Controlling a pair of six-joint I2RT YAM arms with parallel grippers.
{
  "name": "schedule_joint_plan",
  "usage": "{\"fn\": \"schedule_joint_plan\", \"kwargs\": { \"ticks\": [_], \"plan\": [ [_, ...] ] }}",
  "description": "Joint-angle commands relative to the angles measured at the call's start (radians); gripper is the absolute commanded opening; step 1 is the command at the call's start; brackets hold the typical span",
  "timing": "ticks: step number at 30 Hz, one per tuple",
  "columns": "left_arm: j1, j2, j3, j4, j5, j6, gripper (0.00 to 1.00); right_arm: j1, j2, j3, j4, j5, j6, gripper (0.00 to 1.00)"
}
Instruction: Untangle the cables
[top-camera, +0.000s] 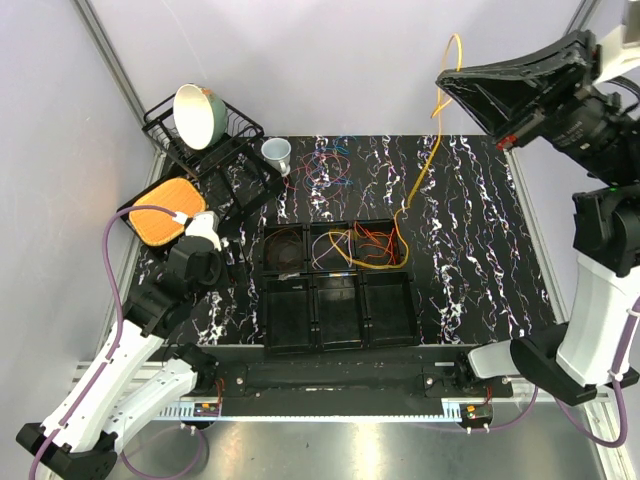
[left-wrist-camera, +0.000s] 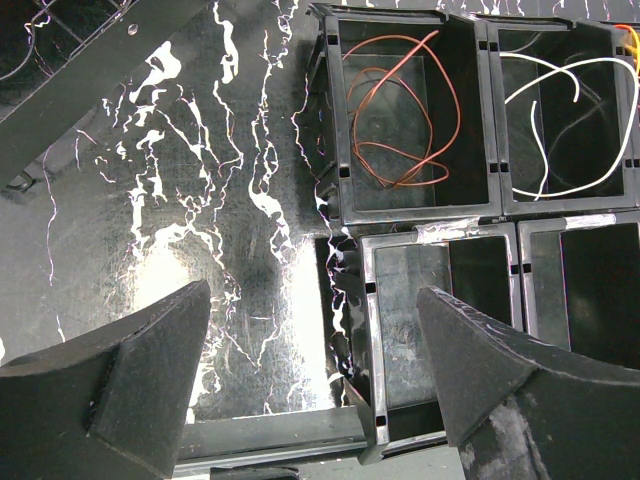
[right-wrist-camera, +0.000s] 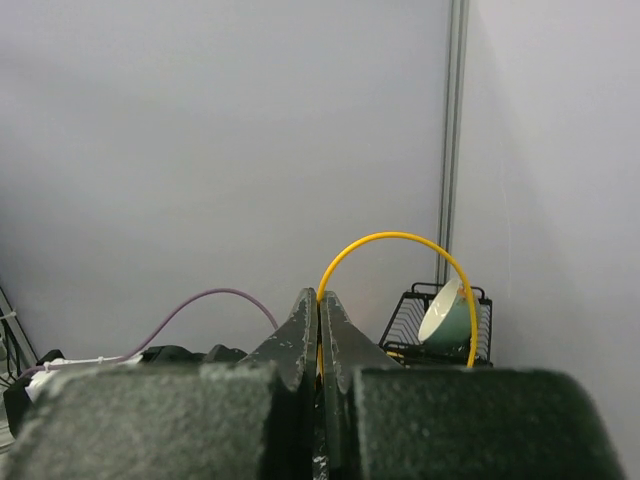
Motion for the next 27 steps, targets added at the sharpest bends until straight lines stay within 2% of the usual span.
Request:
{"fn": "schedule_joint_plan", "kwargs": {
  "ticks": [1, 7, 11, 15, 18, 22, 27],
  "plan": [
    [0.006, -0.004, 0.013, 0.04, -0.001, 0.005, 0.87, 0.0, 0.013, -0.053, -0.01, -0.016, 0.014, 0.0],
    [0.006, 0.003, 0.015, 0.04, 0.001, 0.005, 0.86, 0.0, -0.008, -0.029, -0.004, -0.043, 0.026, 0.0],
    [0.006, 0.005, 0.015, 0.04, 0.001, 0.004, 0.86, -0.001, -0.044, -0.078, -0.004, -0.036, 0.016, 0.0],
    [0.006, 0.009, 0.015, 0.04, 0.002, 0.004, 0.86, 0.002, -0.077, -0.203, 0.02, -0.028, 0.025, 0.0],
    [0.006, 0.011, 0.015, 0.04, 0.004, 0.005, 0.86, 0.0, -0.113, -0.334, 0.102, -0.049, 0.078, 0.0],
    [0.006, 0.016, 0.015, 0.04, 0.007, 0.007, 0.86, 0.009, -0.134, -0.492, 0.295, -0.099, 0.18, 0.0],
    [0.006, 0.017, 0.015, 0.04, 0.005, 0.007, 0.86, 0.097, -0.124, -0.593, 0.303, -0.08, 0.169, 0.0]
  ]
}}
